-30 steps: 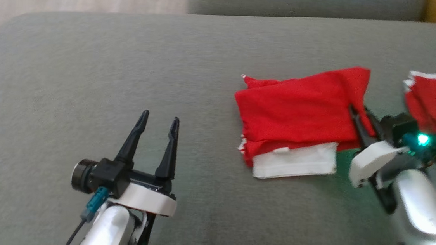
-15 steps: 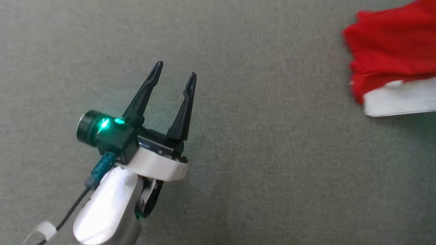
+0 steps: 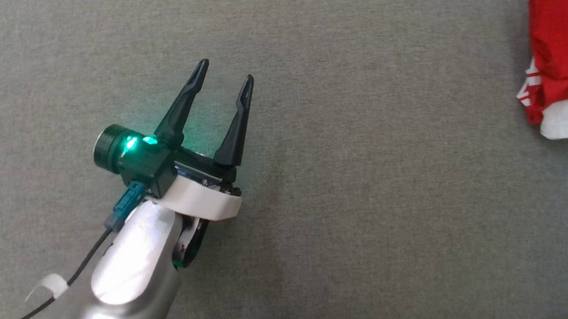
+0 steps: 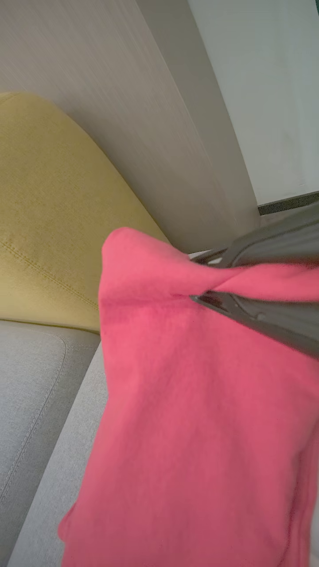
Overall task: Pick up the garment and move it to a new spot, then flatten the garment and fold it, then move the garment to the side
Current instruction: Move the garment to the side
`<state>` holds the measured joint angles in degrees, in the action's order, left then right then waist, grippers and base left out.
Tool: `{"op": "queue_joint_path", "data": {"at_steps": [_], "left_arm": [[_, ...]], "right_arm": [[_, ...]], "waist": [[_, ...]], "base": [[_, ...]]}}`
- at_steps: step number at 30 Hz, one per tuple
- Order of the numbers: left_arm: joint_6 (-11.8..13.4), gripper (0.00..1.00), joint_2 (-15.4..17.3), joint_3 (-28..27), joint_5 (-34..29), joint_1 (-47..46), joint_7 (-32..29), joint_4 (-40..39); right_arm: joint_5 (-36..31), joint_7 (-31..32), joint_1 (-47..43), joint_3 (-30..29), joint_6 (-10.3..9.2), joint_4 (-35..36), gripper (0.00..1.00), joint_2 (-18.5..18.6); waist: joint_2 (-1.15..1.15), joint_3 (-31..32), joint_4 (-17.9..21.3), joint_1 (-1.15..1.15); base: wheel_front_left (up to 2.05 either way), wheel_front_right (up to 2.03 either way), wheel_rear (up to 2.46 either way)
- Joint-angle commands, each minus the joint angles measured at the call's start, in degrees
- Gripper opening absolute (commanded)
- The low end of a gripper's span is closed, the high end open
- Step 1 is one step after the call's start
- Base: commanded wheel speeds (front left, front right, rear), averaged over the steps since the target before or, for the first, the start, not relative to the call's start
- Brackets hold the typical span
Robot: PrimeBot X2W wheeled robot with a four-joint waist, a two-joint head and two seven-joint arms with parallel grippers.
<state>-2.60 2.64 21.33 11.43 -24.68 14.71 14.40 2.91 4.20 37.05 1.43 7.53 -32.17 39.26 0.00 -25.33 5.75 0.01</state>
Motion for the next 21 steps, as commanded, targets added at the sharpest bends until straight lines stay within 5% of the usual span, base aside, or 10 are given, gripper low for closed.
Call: {"op": "queue_joint_path", "data": {"at_steps": [1,3,4,5,6,14,21], "left_arm": [[-0.3,1.0,0.2,-1.9,-0.5,-1.4,0.3,-1.8],[-0.4,1.0,0.2,-2.1,-0.5,-1.4,0.3,-1.8],[-0.4,1.0,0.2,-2.1,-0.5,-1.4,0.3,-1.8],[-0.4,1.0,0.2,-2.2,-0.5,-1.3,0.3,-1.7],[-0.4,1.0,0.2,-2.3,-0.5,-1.2,0.3,-1.6],[-0.1,1.0,0.2,-3.3,0.1,-0.2,0.3,-1.4],[0.7,1.0,0.2,-5.2,0.5,2.4,0.3,-1.8]], "right_arm": [[-0.6,-0.5,0.2,-0.9,-0.04,0.7,0.0,2.8],[-1.0,-0.5,0.1,-1.7,-0.04,0.0,0.0,2.5],[-1.4,-0.5,0.1,-2.1,-0.04,-0.2,0.25,2.4],[-1.8,-0.6,0.0,-2.6,-0.04,-0.4,0.89,2.1],[-2.2,-0.8,0.1,-3.3,-0.04,-0.4,1.0,1.7],[-4.5,-1.9,-0.5,-5.6,-0.04,2.7,1.0,-2.9],[-2.7,-3.5,-3.2,-5.1,-0.04,11.8,1.0,-11.7]], "waist": [[0.0,-0.4,-0.5,-0.01],[0.0,-0.5,-0.8,-0.01],[0.0,-0.5,-0.9,-0.01],[0.0,-0.3,-0.9,-0.01],[0.0,-0.1,-0.9,-0.01],[0.0,3.6,-0.7,-0.01],[0.0,10.6,-1.7,-0.01]], "base": [[0.0,0.0,0.0],[0.0,0.0,0.0],[0.0,0.0,0.0],[0.0,0.0,0.0],[0.0,0.0,0.0],[0.0,0.0,0.0],[0.0,0.0,0.0]]}}
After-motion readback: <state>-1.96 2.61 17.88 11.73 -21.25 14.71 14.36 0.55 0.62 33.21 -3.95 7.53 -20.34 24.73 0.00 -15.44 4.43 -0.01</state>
